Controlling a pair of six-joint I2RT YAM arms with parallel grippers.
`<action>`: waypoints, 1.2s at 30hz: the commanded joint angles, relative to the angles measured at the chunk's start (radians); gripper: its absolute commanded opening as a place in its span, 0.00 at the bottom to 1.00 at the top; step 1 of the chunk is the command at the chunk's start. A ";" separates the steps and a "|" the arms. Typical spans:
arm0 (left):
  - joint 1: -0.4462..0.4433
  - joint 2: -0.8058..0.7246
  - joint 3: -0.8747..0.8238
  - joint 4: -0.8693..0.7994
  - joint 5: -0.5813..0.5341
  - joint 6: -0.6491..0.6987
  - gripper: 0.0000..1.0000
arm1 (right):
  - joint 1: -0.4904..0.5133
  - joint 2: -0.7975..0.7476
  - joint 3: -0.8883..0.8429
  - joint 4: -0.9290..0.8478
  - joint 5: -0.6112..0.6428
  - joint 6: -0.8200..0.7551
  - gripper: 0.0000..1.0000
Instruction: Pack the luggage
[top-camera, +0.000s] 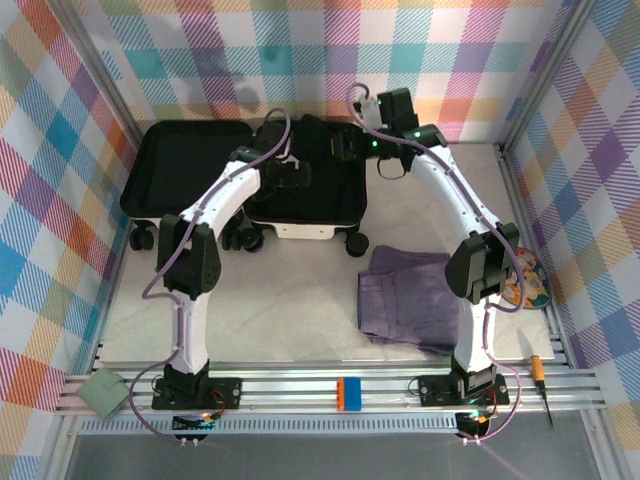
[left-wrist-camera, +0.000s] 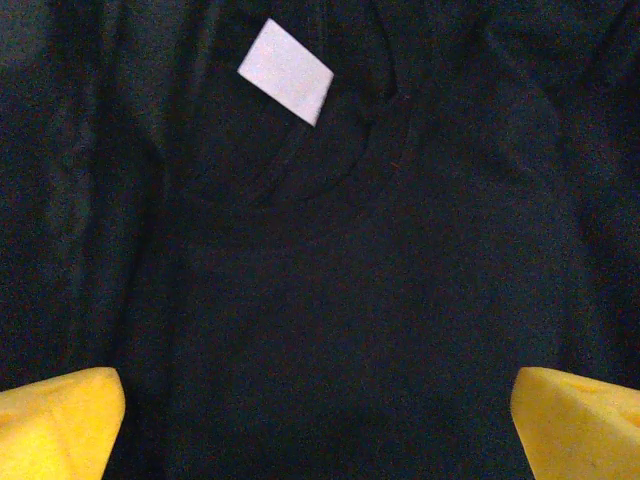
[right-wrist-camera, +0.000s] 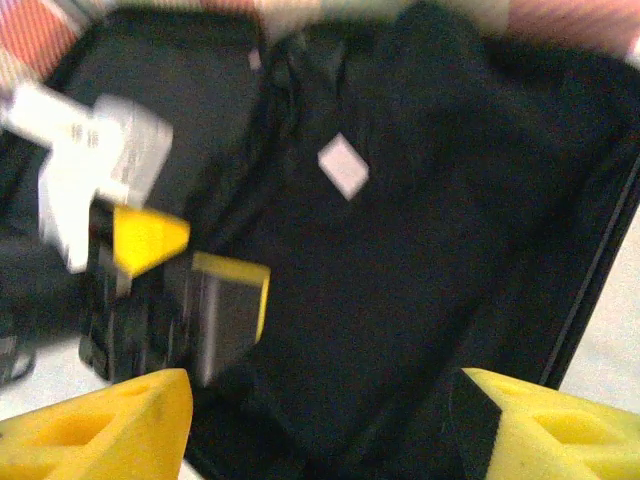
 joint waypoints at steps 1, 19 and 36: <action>0.017 0.079 0.124 -0.056 0.037 0.055 0.99 | 0.001 -0.047 -0.107 0.071 -0.101 0.123 0.68; 0.066 0.267 0.247 -0.174 0.028 0.071 0.97 | 0.027 0.005 -0.188 0.168 -0.036 0.242 0.62; 0.025 0.211 0.116 -0.219 0.055 0.054 0.79 | 0.027 -0.151 -0.349 0.210 0.026 0.215 0.64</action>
